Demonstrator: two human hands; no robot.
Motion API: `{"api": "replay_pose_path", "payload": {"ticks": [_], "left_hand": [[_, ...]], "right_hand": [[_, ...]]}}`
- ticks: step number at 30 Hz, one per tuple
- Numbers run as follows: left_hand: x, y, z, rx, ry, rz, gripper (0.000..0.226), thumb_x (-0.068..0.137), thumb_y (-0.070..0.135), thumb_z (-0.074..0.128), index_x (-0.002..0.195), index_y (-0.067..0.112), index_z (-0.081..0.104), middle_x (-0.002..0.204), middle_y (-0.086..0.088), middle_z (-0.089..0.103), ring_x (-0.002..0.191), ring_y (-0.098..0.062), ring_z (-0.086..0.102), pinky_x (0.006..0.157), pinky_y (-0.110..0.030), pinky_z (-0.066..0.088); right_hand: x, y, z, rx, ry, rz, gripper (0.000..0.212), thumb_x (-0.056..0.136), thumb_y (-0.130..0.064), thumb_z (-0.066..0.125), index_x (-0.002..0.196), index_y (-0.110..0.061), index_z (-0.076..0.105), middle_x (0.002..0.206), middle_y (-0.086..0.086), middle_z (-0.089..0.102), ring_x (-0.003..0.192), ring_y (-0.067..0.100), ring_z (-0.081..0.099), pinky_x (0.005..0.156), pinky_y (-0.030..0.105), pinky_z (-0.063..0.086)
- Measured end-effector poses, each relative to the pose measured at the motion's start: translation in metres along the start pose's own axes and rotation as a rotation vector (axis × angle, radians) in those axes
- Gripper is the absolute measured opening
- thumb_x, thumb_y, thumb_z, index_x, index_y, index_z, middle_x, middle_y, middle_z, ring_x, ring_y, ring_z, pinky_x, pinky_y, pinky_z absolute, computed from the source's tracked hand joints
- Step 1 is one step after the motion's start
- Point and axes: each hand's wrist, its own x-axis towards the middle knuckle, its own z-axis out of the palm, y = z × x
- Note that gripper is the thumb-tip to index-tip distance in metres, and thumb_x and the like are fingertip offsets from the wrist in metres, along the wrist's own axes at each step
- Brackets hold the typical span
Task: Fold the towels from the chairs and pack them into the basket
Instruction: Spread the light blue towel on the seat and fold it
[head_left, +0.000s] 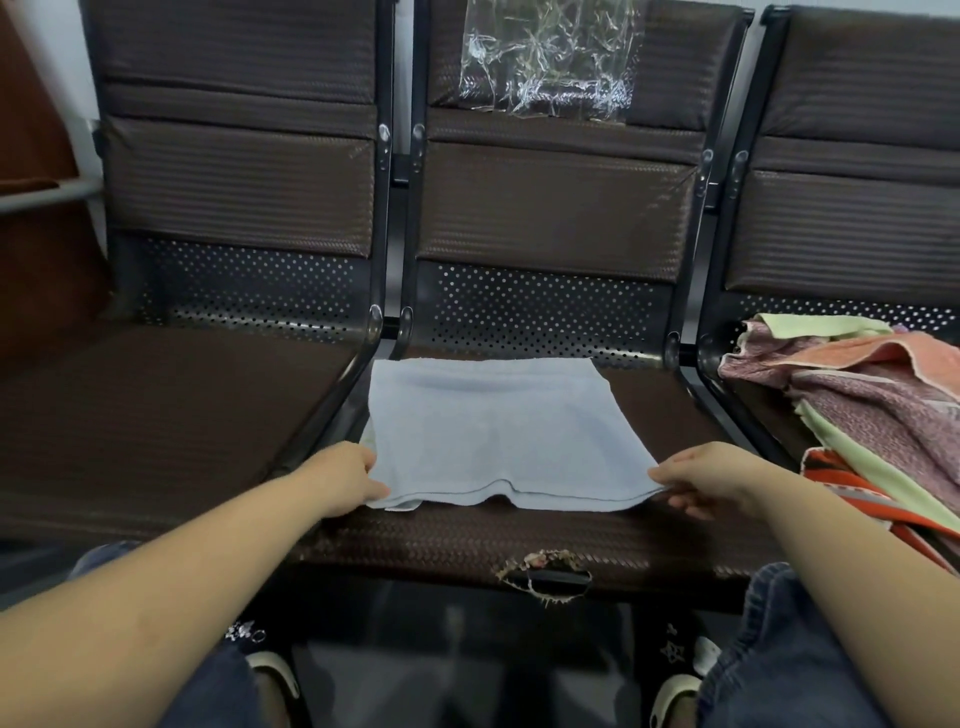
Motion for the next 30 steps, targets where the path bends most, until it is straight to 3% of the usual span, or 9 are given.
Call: {"api": "replay_pose_path", "payload": {"ticks": [2,4,12,15,18,21,23,26,30], "left_hand": [[-0.004,0.005,0.005,0.096,0.002,0.005,0.028,0.094,0.031,0.055,0.114,0.012,0.058,0.116,-0.008,0.061,0.103,-0.023,0.057,0.083,-0.031,0.045],[-0.007,0.008,0.007,0.170,-0.010,-0.019,0.042,0.100,0.032,0.044,0.135,0.010,0.043,0.139,-0.011,0.049,0.123,-0.027,0.049,0.093,-0.030,0.040],[-0.016,0.017,0.029,0.451,0.093,-0.115,0.038,0.102,0.024,0.034,0.138,0.014,0.027,0.133,-0.015,0.038,0.116,-0.032,0.050,0.084,-0.037,0.040],[-0.011,0.018,0.033,0.432,0.116,-0.054,0.038,0.100,0.014,0.036,0.137,0.011,0.028,0.130,-0.015,0.047,0.114,-0.031,0.052,0.080,-0.035,0.040],[0.000,0.010,0.025,0.058,0.099,0.005,0.035,0.100,0.015,0.036,0.134,0.008,0.039,0.120,-0.015,0.057,0.102,-0.029,0.056,0.079,-0.031,0.043],[-0.003,0.008,0.008,-0.653,-0.004,-0.110,0.017,0.102,0.016,0.037,0.106,0.009,0.052,0.071,-0.004,0.046,0.055,-0.014,0.040,0.042,-0.021,0.035],[-0.012,0.006,-0.003,-1.030,-0.097,-0.188,0.013,0.103,0.019,0.038,0.102,0.012,0.049,0.061,-0.001,0.036,0.049,-0.009,0.030,0.035,-0.016,0.032],[-0.018,-0.006,-0.008,-1.233,-0.134,-0.152,0.013,0.103,0.018,0.040,0.107,0.010,0.049,0.067,-0.005,0.047,0.056,-0.013,0.045,0.043,-0.022,0.047],[-0.019,-0.014,0.001,-1.212,-0.114,-0.175,0.021,0.103,0.020,0.038,0.121,0.013,0.047,0.112,-0.013,0.061,0.086,-0.027,0.064,0.066,-0.034,0.051]], "right_hand": [[-0.003,0.001,0.000,-0.010,-0.007,-0.001,0.006,0.092,-0.012,0.061,0.087,-0.009,0.063,0.059,0.002,0.064,0.059,0.012,0.053,0.042,0.018,0.044],[-0.007,0.001,0.002,-0.015,-0.016,-0.004,0.006,0.092,-0.011,0.060,0.087,-0.009,0.063,0.052,0.000,0.064,0.059,0.013,0.052,0.042,0.018,0.044],[-0.012,0.001,0.006,-0.061,-0.018,-0.021,0.008,0.092,-0.015,0.061,0.092,-0.008,0.065,0.067,0.003,0.070,0.057,0.011,0.053,0.048,0.020,0.045],[-0.014,0.000,0.006,-0.069,-0.024,-0.024,0.008,0.092,-0.015,0.060,0.091,-0.008,0.064,0.071,0.004,0.069,0.057,0.011,0.053,0.048,0.019,0.045],[-0.014,0.001,0.005,-0.038,-0.024,-0.041,0.007,0.092,-0.014,0.061,0.087,-0.009,0.063,0.067,0.004,0.068,0.055,0.011,0.053,0.046,0.019,0.044],[-0.011,0.002,0.004,-0.014,-0.016,-0.052,0.008,0.092,-0.014,0.062,0.086,-0.009,0.063,0.065,0.004,0.067,0.055,0.011,0.053,0.046,0.019,0.045],[-0.010,0.002,0.000,0.005,-0.017,-0.059,0.007,0.091,-0.014,0.062,0.088,-0.009,0.064,0.065,0.004,0.068,0.056,0.011,0.053,0.047,0.019,0.045],[-0.010,0.003,-0.003,0.033,-0.054,-0.047,0.007,0.092,-0.015,0.062,0.094,-0.009,0.063,0.069,0.004,0.069,0.057,0.011,0.054,0.048,0.020,0.046],[-0.010,0.005,-0.005,0.079,-0.114,-0.019,0.006,0.092,-0.014,0.060,0.095,-0.009,0.061,0.067,0.004,0.068,0.055,0.010,0.052,0.041,0.017,0.045]]}}
